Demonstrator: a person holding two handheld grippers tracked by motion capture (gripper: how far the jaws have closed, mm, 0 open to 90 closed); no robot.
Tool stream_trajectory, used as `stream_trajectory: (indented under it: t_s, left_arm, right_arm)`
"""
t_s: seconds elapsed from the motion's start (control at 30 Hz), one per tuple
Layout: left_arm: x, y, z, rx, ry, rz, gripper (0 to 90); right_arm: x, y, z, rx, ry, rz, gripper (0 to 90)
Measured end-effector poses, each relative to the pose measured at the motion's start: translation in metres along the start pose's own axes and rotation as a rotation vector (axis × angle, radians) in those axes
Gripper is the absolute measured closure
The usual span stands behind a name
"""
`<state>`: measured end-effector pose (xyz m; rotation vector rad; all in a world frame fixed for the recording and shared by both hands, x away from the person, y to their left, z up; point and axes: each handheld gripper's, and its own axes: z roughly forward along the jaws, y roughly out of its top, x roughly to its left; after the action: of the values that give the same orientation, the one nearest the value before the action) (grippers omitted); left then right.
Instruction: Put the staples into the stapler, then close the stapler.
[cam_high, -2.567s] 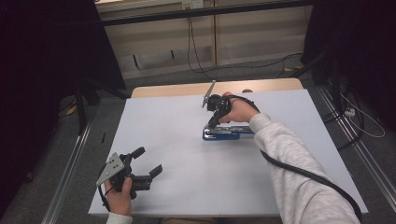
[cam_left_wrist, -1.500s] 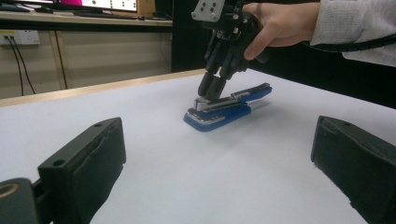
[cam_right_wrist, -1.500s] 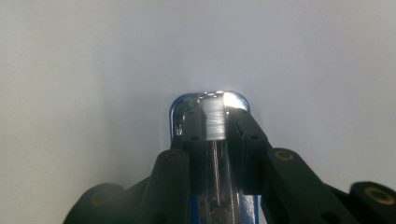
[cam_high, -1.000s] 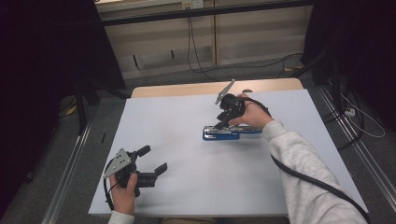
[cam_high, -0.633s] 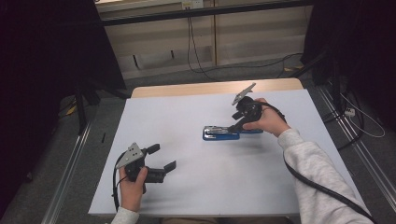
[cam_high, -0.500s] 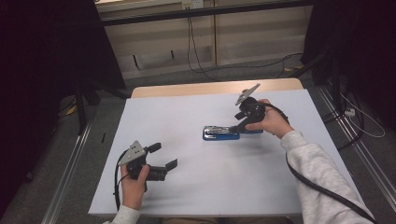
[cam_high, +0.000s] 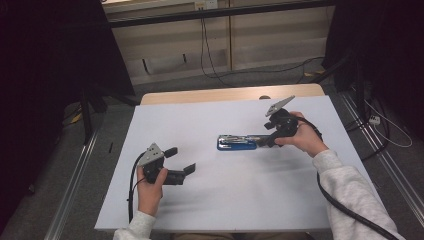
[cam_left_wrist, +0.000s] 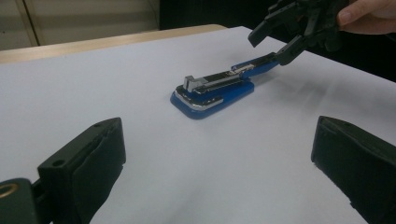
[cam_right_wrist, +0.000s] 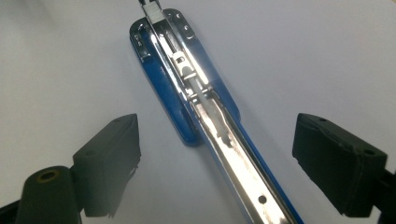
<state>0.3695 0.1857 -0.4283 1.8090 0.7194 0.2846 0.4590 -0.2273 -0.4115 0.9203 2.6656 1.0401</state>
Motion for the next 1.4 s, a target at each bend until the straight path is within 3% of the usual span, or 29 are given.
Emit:
stream_trajectory:
  t_s: [0.23,0.33,0.77,0.83,1.17,1.3,1.4]
  left_arm:
    - [0.0,0.005,0.012,0.021,-0.018,-0.002,3.0]
    - [0.001,0.006,0.016,0.01,-0.014,-0.015,3.0]
    - [0.006,0.011,0.033,0.055,-0.016,-0.032,3.0]
    - [0.009,0.011,0.036,0.062,-0.009,-0.05,3.0]
    - [0.015,0.016,0.046,0.082,0.026,-0.054,2.9]
    - [0.016,0.016,0.055,0.085,0.053,-0.069,2.9]
    - [0.016,0.017,0.065,0.132,0.101,-0.091,2.5]
  right_arm:
    - [0.004,-0.014,-0.009,-0.018,-0.038,0.009,12.8]
    - [0.004,-0.019,-0.012,-0.033,-0.046,0.029,11.6]
    - [0.003,-0.042,-0.024,-0.057,-0.099,0.073,9.0]
    - [0.004,-0.046,-0.027,-0.059,-0.102,0.081,8.9]
    - [0.005,-0.055,-0.034,-0.065,-0.122,0.1,8.7]
    - [0.005,-0.059,-0.036,-0.07,-0.14,0.11,9.5]
    - [0.002,-0.064,-0.038,-0.081,-0.153,0.13,10.9]
